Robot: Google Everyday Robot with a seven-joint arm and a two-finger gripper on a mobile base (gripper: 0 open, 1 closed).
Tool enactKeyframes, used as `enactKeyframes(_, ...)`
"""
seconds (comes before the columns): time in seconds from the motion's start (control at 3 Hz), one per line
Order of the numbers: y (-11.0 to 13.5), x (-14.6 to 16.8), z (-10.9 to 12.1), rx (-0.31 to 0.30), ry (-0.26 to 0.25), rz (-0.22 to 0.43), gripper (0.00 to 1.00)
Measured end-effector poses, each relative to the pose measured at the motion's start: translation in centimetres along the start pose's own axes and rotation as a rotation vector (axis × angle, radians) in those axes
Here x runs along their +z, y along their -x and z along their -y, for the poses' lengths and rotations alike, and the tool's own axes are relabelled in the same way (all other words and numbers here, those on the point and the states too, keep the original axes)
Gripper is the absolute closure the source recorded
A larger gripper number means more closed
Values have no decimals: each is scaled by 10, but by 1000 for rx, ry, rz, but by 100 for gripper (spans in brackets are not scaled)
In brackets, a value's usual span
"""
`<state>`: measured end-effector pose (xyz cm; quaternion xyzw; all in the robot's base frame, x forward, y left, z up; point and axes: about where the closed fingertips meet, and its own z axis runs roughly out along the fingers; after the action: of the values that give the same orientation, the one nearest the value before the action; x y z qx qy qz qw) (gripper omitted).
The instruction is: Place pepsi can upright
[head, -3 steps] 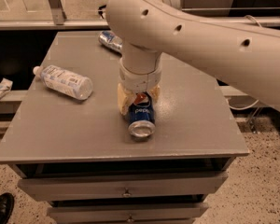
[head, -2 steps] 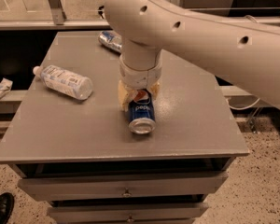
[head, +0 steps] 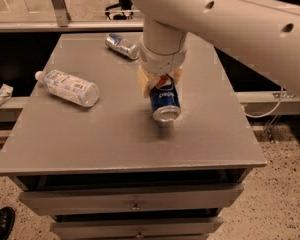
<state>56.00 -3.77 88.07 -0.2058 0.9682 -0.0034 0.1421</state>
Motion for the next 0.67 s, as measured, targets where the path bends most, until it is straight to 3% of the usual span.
enactKeyframes(0.33,5,-24,15,-92,29,117,100)
enactKeyframes(0.67,3,-51,29,-135,105,294,100)
